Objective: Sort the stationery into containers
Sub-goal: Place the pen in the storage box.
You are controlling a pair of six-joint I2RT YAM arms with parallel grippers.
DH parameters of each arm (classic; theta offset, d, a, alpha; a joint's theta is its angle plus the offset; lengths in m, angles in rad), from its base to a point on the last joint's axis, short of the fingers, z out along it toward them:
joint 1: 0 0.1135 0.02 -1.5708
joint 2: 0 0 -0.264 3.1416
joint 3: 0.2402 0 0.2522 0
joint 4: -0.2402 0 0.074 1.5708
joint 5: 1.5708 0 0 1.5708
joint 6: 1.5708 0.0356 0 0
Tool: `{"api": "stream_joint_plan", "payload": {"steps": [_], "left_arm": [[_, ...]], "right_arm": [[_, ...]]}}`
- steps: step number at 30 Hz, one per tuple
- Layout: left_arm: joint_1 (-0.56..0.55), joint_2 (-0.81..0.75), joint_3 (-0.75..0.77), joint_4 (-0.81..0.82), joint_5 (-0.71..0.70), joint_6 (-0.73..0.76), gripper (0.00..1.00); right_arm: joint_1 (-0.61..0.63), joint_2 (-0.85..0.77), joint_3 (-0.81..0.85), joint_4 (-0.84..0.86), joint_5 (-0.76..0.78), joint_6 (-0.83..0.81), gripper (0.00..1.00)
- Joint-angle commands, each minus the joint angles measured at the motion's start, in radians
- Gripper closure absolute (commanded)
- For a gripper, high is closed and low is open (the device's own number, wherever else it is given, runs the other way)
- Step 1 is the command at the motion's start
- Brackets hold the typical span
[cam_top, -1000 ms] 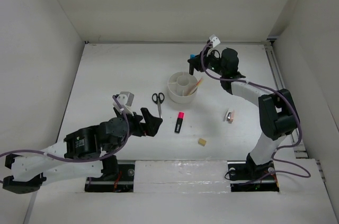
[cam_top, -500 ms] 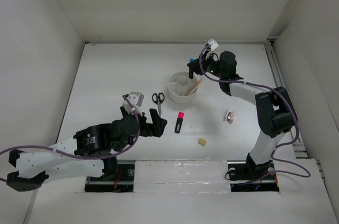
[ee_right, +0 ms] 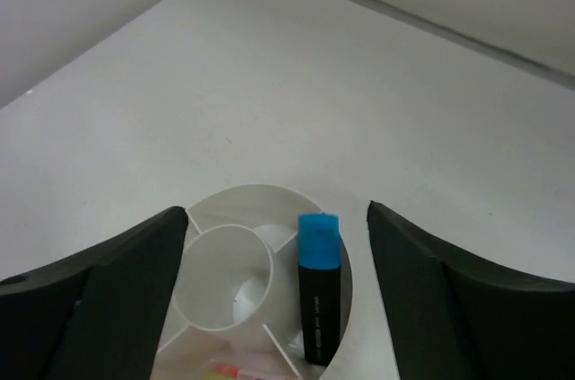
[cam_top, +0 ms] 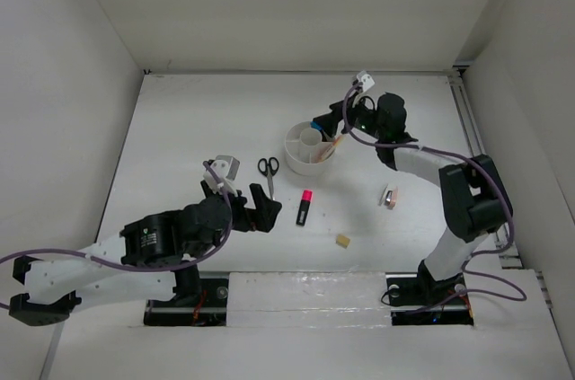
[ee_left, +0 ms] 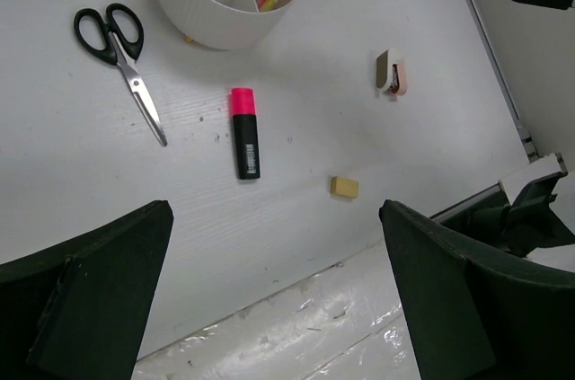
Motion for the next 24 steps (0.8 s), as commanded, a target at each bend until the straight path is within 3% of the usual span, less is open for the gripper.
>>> {"api": "stream_joint_plan", "payload": {"steps": [1, 2, 6, 10, 12, 17, 24], "left_arm": [[-0.003, 0.045, 0.007, 0.029, -0.015, 0.003, 0.0], [-0.003, 0.066, 0.007, 0.029, -0.015, 0.003, 0.0], [-0.003, 0.192, 0.02, 0.055, -0.015, 0.003, 0.0], [-0.003, 0.347, 0.065, 0.074, -0.004, -0.023, 0.0], [-0.003, 0.443, 0.078, 0.101, -0.004, -0.023, 0.0], [0.008, 0.632, 0.099, 0.21, 0.102, 0.08, 0.0], [0.062, 0.853, 0.159, 0.275, 0.146, 0.137, 0.0]], "right_arm": [[0.005, -0.132, -0.004, 0.116, -0.003, 0.017, 0.09], [0.014, -0.16, -0.005, 0.102, 0.009, 0.017, 0.0], [0.046, -0.334, 0.038, -0.071, 0.179, 0.008, 0.0], [0.116, -0.471, 0.127, -0.504, 0.534, -0.012, 0.0], [0.136, -0.537, 0.127, -0.599, 0.635, 0.0, 0.0], [0.147, -0.79, 0.016, -0.72, 0.6, 0.045, 0.0], [0.156, -0.981, -0.034, -0.829, 0.548, 0.065, 0.0]]}}
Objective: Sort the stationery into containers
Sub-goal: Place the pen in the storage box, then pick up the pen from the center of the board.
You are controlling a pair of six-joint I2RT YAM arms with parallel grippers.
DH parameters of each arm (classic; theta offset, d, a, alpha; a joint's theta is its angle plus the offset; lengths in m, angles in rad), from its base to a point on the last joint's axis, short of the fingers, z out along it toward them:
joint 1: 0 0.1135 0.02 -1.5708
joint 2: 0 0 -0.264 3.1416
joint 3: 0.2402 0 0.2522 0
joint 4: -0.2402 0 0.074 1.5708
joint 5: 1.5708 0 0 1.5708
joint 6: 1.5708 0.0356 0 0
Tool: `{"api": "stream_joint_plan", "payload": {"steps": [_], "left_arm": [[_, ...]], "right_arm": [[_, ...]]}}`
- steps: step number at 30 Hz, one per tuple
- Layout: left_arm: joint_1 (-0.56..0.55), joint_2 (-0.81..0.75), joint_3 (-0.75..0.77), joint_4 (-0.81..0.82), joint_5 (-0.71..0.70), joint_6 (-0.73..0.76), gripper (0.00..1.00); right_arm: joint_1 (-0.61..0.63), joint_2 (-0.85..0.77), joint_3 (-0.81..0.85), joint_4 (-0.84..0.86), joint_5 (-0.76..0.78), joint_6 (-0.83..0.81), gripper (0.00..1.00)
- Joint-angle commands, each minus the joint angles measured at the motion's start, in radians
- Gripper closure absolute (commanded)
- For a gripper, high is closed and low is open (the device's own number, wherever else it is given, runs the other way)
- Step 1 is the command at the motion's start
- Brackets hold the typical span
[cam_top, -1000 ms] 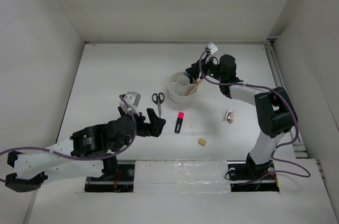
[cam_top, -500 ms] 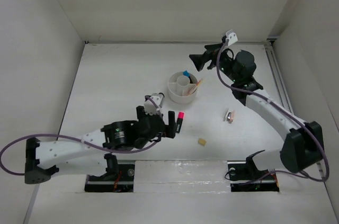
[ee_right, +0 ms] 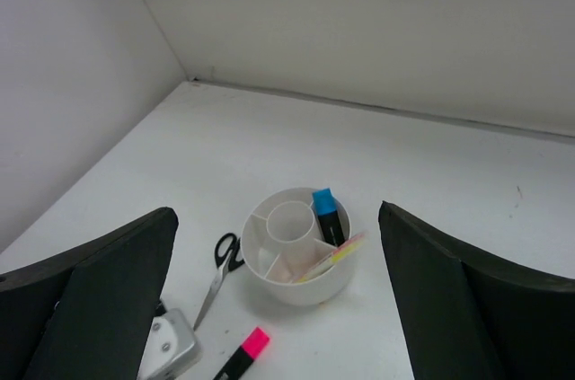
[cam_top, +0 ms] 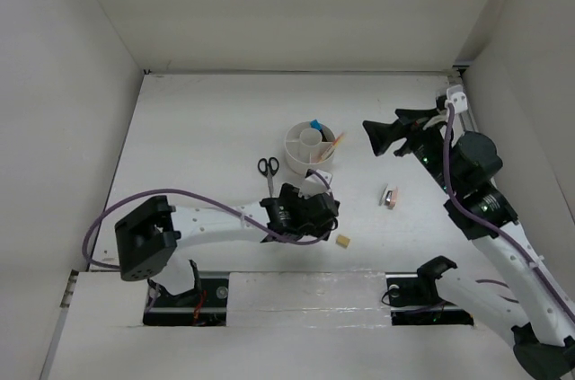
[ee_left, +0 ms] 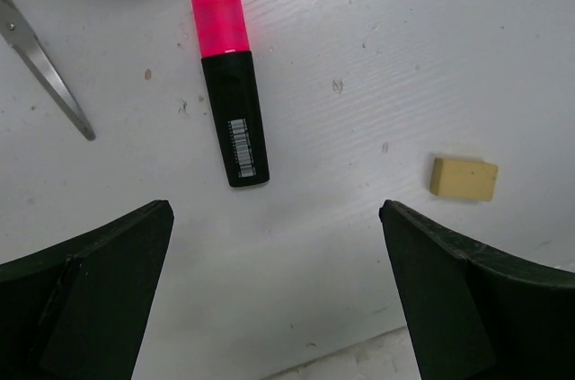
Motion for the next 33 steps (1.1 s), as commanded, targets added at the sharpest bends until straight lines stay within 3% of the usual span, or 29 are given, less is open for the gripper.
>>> {"api": "stream_joint_plan", "payload": {"steps": [1, 8, 13, 17, 18, 24, 26, 29, 30, 33], "left_arm": [[0.029, 0.064, 0.081, 0.049, 0.02, 0.039, 0.0], [0.136, 0.174, 0.093, 0.079, 0.102, 0.039, 0.02], [0.149, 0.221, 0.093, 0.089, 0.122, 0.029, 0.04], [0.181, 0.252, 0.069, 0.089, 0.166, 0.009, 0.14], [0.196, 0.261, 0.056, 0.089, 0.177, 0.0, 0.22], [0.206, 0.261, 0.027, 0.079, 0.224, -0.018, 0.42], [0.206, 0.299, 0.027, 0.044, 0.234, -0.03, 0.57], [0.206, 0.321, 0.027, 0.033, 0.253, -0.04, 0.93], [0.206, 0.321, 0.01, 0.033, 0.272, -0.04, 1.0], [0.206, 0.254, -0.017, 0.043, 0.272, -0.04, 1.0]], "right_arm": [[0.011, -0.045, -0.013, -0.099, -0.011, 0.016, 0.0], [0.02, -0.077, -0.04, -0.127, -0.036, 0.016, 0.0], [0.02, -0.077, -0.04, -0.127, -0.045, 0.016, 0.0], [0.02, -0.087, -0.04, -0.127, -0.056, 0.025, 0.0], [0.02, -0.087, -0.031, -0.127, -0.056, 0.025, 0.0], [0.029, -0.087, -0.031, -0.127, -0.056, 0.025, 0.0], [0.029, -0.087, -0.031, -0.127, -0.056, 0.025, 0.0], [0.029, -0.087, -0.031, -0.127, -0.056, 0.034, 0.0], [0.029, -0.087, -0.022, -0.127, -0.056, 0.043, 0.0], [0.029, -0.087, -0.022, -0.127, -0.056, 0.043, 0.0]]}}
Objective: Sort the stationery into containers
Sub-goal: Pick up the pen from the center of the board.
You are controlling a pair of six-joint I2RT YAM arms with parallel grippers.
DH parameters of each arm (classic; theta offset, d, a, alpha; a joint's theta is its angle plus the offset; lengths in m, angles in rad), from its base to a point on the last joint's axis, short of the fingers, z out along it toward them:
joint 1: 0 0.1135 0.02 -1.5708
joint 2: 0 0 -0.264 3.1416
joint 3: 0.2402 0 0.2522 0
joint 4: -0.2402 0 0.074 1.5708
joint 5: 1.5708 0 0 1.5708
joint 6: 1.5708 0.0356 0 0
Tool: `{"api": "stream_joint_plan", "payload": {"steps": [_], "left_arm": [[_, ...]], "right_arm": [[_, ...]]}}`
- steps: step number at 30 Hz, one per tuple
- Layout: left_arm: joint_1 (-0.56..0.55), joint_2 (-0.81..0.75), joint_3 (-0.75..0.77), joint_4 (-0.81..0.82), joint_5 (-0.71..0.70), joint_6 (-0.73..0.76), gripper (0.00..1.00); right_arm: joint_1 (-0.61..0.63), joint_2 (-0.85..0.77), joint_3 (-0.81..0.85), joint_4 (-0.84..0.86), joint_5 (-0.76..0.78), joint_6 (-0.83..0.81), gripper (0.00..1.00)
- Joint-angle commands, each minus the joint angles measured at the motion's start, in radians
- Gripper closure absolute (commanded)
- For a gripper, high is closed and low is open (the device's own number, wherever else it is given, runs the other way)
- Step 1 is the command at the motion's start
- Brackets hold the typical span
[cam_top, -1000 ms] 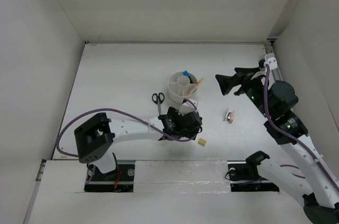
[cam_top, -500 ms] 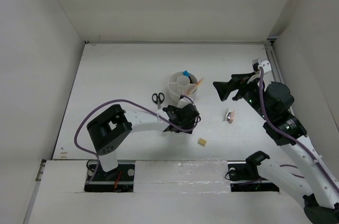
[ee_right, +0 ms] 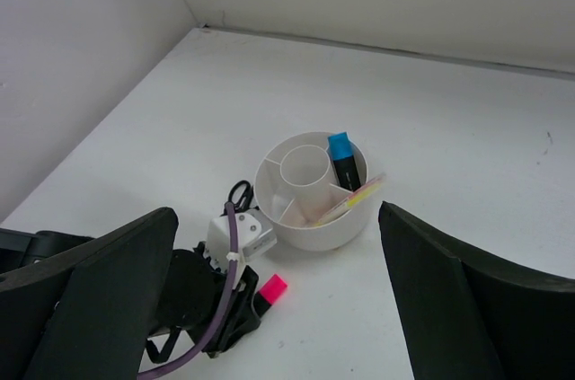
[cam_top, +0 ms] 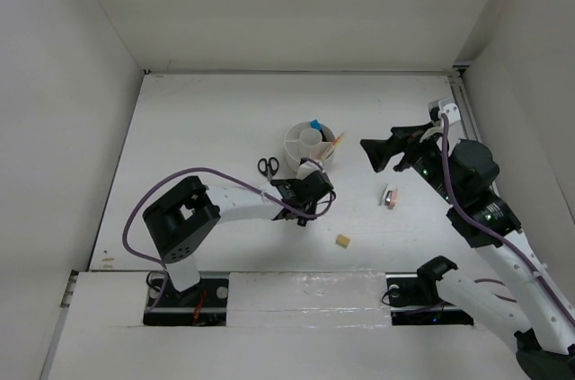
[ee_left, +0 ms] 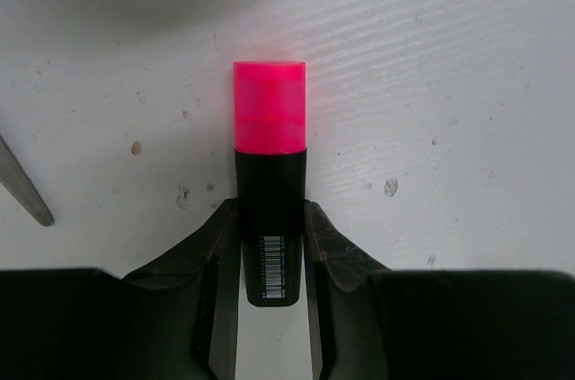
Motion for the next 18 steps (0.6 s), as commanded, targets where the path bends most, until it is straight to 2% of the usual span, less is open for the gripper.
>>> {"api": "stream_joint_plan", "payload": {"steps": [1, 2, 6, 8, 9, 10, 13, 18], "left_arm": [[-0.012, -0.028, -0.08, -0.081, 0.086, -0.026, 1.0], [-0.012, -0.06, -0.08, -0.091, 0.086, -0.026, 1.0], [-0.112, -0.307, -0.089, -0.073, -0.066, 0.004, 1.0], [-0.132, -0.43, -0.126, -0.004, -0.104, 0.049, 1.0], [-0.132, -0.43, -0.144, 0.025, -0.104, 0.063, 1.0], [-0.132, -0.505, -0.161, 0.056, -0.104, 0.076, 1.0], [-0.132, -0.631, -0.219, 0.164, -0.083, 0.139, 1.0], [-0.132, -0.717, -0.256, 0.257, -0.064, 0.234, 1.0]], "right_arm": [[0.01, -0.01, 0.03, 0.007, -0.012, 0.014, 0.0], [0.01, 0.0, 0.03, 0.007, -0.012, 0.023, 0.0], [0.001, 0.074, 0.039, -0.005, -0.063, 0.073, 0.0], [0.001, 0.092, -0.014, 0.091, -0.217, 0.095, 0.0], [0.001, 0.093, -0.039, 0.092, -0.218, 0.116, 0.0], [0.001, 0.093, -0.065, 0.177, -0.25, 0.132, 0.0], [0.001, 0.103, -0.134, 0.274, -0.299, 0.185, 0.0], [0.052, 0.143, -0.159, 0.374, -0.402, 0.25, 0.0]]}}
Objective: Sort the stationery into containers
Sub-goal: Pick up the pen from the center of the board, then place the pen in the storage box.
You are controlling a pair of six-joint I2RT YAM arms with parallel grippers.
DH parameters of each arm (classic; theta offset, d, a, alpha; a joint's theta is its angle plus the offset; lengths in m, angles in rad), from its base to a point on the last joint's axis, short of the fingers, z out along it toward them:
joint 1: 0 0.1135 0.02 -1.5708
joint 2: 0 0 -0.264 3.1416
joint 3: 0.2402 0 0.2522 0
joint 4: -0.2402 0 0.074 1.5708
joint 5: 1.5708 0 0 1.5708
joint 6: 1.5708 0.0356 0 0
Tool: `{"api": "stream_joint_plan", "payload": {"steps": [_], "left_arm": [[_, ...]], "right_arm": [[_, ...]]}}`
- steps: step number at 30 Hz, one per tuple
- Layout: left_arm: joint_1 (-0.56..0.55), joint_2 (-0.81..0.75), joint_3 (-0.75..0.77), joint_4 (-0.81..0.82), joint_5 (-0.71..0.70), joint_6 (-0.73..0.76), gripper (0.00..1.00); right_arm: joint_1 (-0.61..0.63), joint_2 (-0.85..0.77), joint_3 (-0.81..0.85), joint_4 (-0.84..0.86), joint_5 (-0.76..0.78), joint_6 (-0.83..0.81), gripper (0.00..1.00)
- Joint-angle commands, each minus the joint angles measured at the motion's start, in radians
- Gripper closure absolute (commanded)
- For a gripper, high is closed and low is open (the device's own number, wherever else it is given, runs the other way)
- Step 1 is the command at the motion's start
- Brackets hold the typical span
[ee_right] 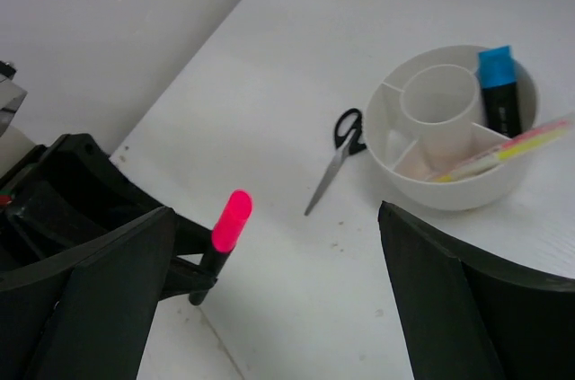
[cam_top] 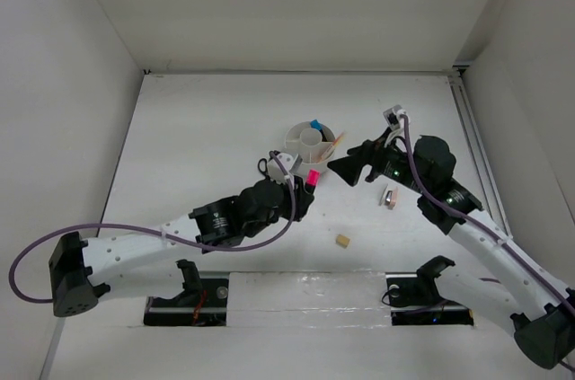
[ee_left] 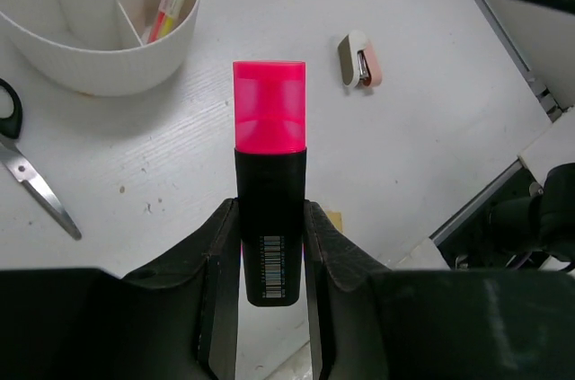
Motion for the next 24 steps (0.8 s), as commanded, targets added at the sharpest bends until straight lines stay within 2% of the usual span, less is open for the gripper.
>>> {"api": "stream_joint_plan", "payload": {"steps": [1, 8, 15, 18, 19, 22, 23, 24], "left_arm": [[0.0, -0.024, -0.026, 0.081, -0.007, 0.096, 1.0], [0.0, -0.061, -0.037, 0.111, -0.041, 0.127, 1.0], [0.0, -0.084, -0.037, 0.137, -0.023, 0.152, 1.0], [0.0, -0.084, -0.037, 0.137, -0.023, 0.152, 1.0], [0.0, -0.084, -0.037, 0.137, -0.023, 0.152, 1.0], [0.0, -0.084, -0.046, 0.147, -0.023, 0.152, 1.0], [0.0, -0.084, -0.046, 0.147, -0.014, 0.161, 1.0], [0.0, -0.084, -0.046, 0.147, -0.013, 0.161, 1.0]], "right_arm": [[0.05, 0.008, 0.002, 0.19, -0.103, 0.066, 0.0], [0.154, 0.071, 0.013, 0.199, -0.006, 0.112, 0.01], [0.248, 0.143, 0.013, 0.187, 0.167, 0.195, 0.03], [0.272, 0.172, 0.013, 0.197, 0.167, 0.205, 0.13], [0.285, 0.186, 0.025, 0.197, 0.167, 0.205, 0.21], [0.306, 0.212, 0.036, 0.208, 0.176, 0.205, 0.33], [0.306, 0.212, 0.036, 0.217, 0.176, 0.205, 0.46], [0.306, 0.221, 0.036, 0.217, 0.176, 0.205, 0.54]]}}
